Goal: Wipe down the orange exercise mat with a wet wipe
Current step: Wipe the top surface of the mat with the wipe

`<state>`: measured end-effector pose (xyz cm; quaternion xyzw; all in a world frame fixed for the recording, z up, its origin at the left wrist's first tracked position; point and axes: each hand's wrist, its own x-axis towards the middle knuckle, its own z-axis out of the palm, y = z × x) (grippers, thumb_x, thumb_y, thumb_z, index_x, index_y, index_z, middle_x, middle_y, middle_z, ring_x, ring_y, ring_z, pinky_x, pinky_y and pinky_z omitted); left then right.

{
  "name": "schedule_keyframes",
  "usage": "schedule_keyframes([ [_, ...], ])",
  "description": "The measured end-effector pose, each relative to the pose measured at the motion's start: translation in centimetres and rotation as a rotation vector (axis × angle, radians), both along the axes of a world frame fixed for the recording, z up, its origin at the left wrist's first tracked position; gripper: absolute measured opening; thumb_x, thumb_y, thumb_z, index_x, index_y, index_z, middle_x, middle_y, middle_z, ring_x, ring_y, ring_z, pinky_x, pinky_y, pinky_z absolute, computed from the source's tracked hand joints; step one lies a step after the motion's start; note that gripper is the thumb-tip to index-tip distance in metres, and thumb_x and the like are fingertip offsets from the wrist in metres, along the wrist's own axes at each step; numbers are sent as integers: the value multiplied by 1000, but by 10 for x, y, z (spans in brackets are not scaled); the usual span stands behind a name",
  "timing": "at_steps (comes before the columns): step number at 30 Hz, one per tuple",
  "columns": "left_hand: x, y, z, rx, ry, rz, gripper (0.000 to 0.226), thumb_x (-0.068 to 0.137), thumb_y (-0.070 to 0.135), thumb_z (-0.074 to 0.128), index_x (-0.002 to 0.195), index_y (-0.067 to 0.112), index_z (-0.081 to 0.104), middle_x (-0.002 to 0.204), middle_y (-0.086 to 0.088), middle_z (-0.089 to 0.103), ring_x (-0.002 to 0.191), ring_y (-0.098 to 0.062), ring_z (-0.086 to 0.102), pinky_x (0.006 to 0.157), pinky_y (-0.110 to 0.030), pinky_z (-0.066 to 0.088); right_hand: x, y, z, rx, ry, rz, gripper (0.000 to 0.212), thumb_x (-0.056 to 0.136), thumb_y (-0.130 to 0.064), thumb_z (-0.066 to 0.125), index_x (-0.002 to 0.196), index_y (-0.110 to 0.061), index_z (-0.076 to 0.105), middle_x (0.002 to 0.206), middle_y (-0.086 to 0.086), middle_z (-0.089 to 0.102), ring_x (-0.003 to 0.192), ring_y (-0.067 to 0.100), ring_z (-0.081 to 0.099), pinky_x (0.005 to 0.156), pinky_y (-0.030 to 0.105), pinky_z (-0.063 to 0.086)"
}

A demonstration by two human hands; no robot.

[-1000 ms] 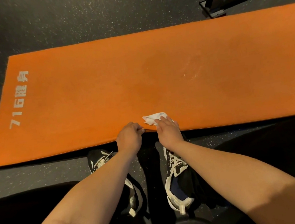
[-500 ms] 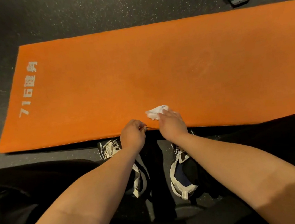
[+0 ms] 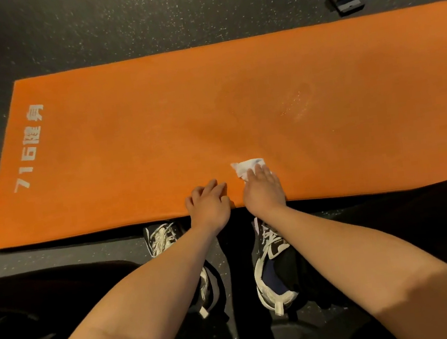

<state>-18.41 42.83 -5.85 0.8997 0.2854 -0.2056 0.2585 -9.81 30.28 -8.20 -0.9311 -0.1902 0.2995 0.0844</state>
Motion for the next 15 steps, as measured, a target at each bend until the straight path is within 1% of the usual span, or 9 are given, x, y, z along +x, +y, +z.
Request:
schedule_keyframes([
  [2,8,0,-2,9,25,-25,50,101,31,34,151,37,38,165,8,22,143,-28,17,114,-49,11,-1,9,2,1,26,34,56,108,-27,23,162,-17,12,170,5,-4,156,21,-9,127,41,-1],
  [5,17,2,-8,14,34,-5,51,101,33,34,152,34,37,164,9,22,139,-28,21,110,-48,16,-9,19,0,100,69,252,56,107,-24,26,162,-20,14,170,4,0,156,20,-6,127,42,1],
  [7,20,5,-13,32,40,-11,50,101,34,34,152,34,36,163,11,24,136,-28,24,106,-46,19,3,18,-6,110,75,308,55,108,-26,25,162,-21,13,170,3,0,156,19,-4,127,41,2],
  [9,23,8,-16,50,48,-31,51,102,33,34,152,35,34,162,10,24,134,-29,25,104,-47,22,24,15,-9,51,70,226,56,108,-25,24,162,-20,10,170,3,-6,156,20,-7,127,41,3],
  [12,32,13,-20,59,49,-31,52,102,32,34,154,35,31,163,7,21,134,-31,23,105,-48,22,51,14,-12,-81,90,7,62,106,-22,26,162,-17,-1,169,5,-16,155,24,-14,126,42,1],
  [13,36,15,-22,65,46,-24,52,102,32,35,154,35,31,164,7,20,135,-31,23,106,-48,22,53,19,-13,-90,96,-20,63,107,-23,26,162,-17,-3,168,6,-17,155,25,-16,126,43,-1],
  [14,40,16,-24,73,37,-14,53,101,32,35,154,34,31,164,6,20,135,-31,24,106,-48,22,51,25,-14,-75,97,-3,63,107,-24,26,162,-18,-4,168,7,-17,155,25,-17,126,44,-1],
  [15,44,16,-26,80,26,0,53,101,31,36,154,33,31,164,6,21,136,-31,24,106,-47,22,46,33,-16,-39,93,60,62,107,-26,26,163,-20,-2,168,7,-16,155,26,-16,126,44,-2],
])
